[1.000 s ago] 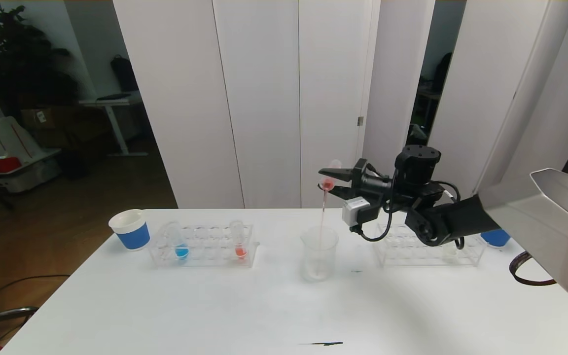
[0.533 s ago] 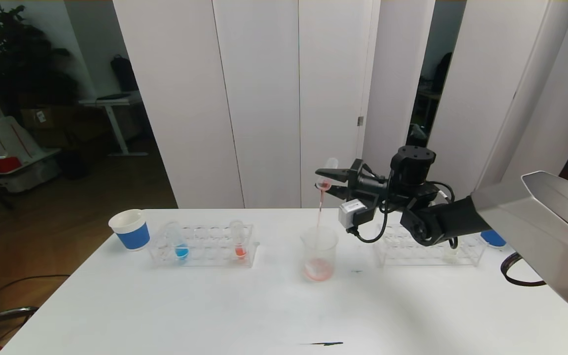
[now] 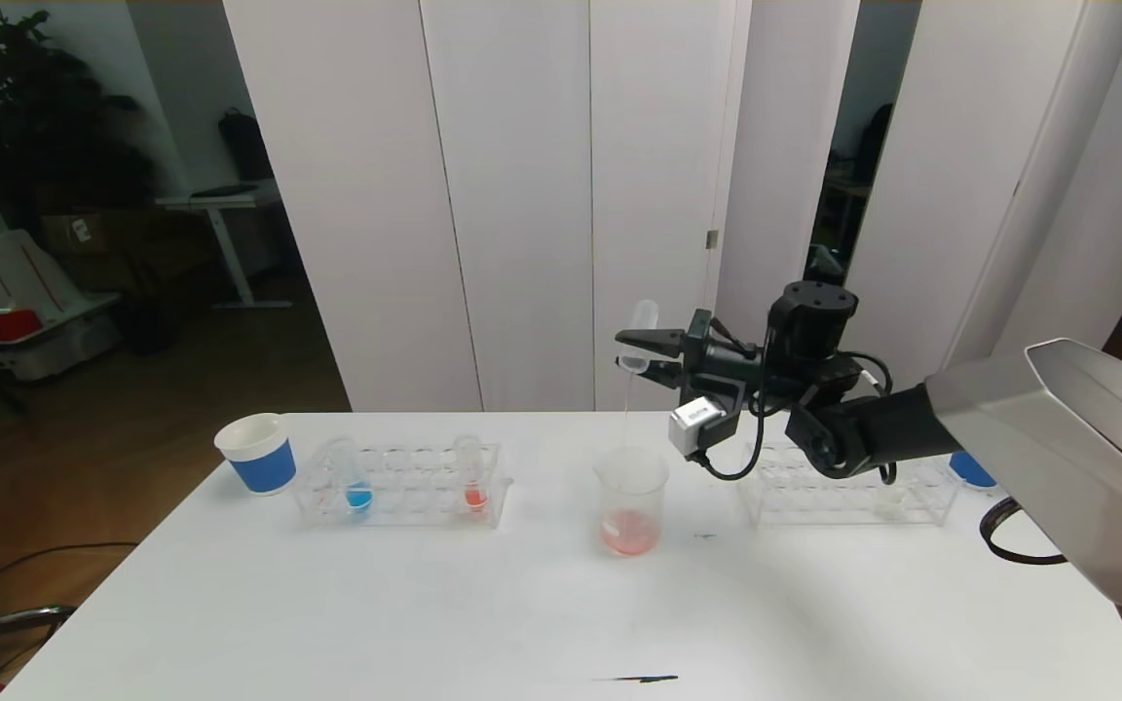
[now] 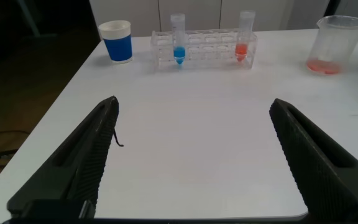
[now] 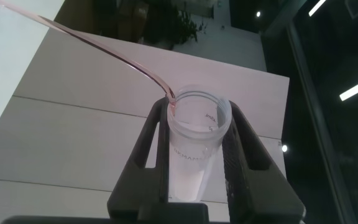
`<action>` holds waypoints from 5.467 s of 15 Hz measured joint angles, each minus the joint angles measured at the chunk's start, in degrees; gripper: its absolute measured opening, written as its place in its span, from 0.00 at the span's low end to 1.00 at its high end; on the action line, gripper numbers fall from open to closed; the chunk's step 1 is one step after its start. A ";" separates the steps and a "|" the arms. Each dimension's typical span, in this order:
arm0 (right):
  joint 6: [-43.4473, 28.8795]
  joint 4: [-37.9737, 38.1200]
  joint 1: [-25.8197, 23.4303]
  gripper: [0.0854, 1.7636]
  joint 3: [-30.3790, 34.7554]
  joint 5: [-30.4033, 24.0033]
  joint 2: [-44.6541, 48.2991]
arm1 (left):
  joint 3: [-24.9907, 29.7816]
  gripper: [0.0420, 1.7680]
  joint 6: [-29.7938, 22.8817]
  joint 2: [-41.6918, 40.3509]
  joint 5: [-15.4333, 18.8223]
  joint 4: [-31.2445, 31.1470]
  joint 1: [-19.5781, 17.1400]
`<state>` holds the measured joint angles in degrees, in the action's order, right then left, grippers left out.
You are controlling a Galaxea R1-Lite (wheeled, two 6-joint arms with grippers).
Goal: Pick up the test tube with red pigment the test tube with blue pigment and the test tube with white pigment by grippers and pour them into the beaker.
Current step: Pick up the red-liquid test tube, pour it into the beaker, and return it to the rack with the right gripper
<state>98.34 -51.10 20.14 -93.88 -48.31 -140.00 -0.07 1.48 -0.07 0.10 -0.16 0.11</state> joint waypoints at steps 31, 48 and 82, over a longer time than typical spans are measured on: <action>-47.69 -7.08 2.66 0.29 4.33 50.83 8.80 | -0.02 0.98 0.01 0.00 0.00 0.00 0.00; -91.51 -12.81 5.96 0.29 26.43 65.73 14.31 | 0.00 0.98 0.00 0.00 0.00 -0.02 0.00; -107.37 -12.04 -33.72 0.29 27.71 62.09 10.64 | -0.02 0.98 0.00 0.00 0.00 -0.02 0.00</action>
<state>-9.03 -63.15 -13.58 -66.17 13.78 -129.35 -0.10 1.48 -0.07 0.10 -0.18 0.11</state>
